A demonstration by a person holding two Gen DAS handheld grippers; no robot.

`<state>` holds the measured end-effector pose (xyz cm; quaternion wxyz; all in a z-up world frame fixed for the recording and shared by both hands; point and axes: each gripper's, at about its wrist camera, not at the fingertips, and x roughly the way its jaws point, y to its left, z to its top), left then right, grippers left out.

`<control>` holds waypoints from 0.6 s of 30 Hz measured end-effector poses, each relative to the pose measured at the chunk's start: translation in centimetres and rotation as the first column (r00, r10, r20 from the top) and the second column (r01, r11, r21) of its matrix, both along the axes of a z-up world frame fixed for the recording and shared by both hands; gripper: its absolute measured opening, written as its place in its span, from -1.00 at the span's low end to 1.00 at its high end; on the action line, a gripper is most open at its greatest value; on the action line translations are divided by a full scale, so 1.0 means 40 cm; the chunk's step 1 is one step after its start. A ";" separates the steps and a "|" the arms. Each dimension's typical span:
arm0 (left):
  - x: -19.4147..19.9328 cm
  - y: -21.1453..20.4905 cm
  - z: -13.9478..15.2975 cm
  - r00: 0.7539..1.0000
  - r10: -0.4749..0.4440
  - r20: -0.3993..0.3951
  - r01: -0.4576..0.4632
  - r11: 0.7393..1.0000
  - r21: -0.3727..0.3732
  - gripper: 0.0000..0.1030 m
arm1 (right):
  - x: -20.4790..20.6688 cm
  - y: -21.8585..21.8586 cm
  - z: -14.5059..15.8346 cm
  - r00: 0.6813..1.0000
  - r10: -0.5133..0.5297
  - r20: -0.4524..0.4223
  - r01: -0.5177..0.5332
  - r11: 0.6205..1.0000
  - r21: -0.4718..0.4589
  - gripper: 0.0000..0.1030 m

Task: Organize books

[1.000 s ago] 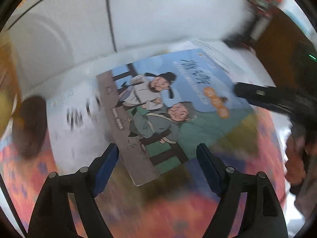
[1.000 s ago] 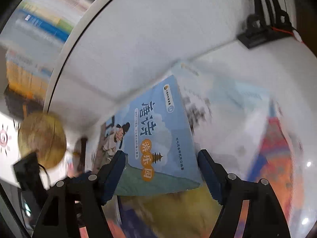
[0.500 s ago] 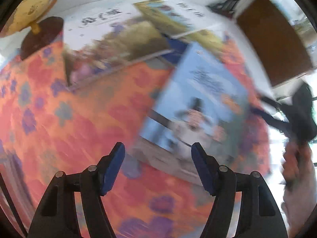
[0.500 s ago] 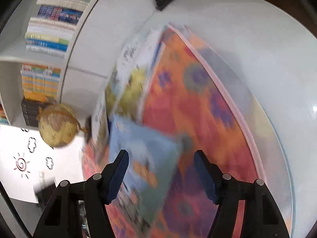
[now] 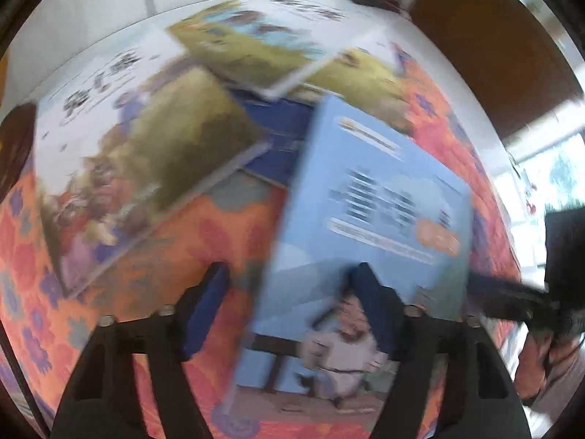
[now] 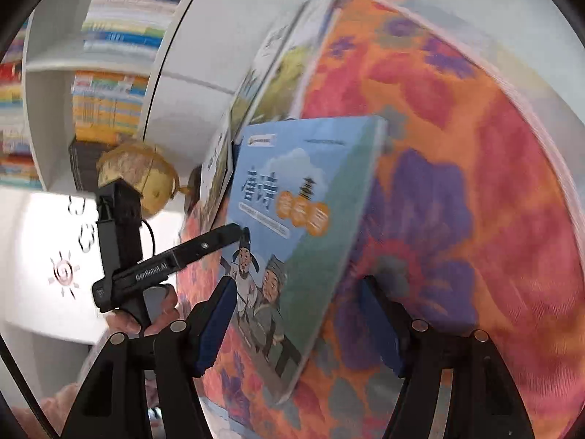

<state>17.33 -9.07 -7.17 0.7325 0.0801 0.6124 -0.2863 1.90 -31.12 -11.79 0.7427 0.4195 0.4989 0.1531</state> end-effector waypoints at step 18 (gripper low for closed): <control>-0.298 0.122 0.055 0.985 0.163 -0.062 -0.170 0.977 -0.127 -0.02 | -0.047 0.145 0.109 0.987 0.162 0.023 -0.156 0.974 -0.167 -0.81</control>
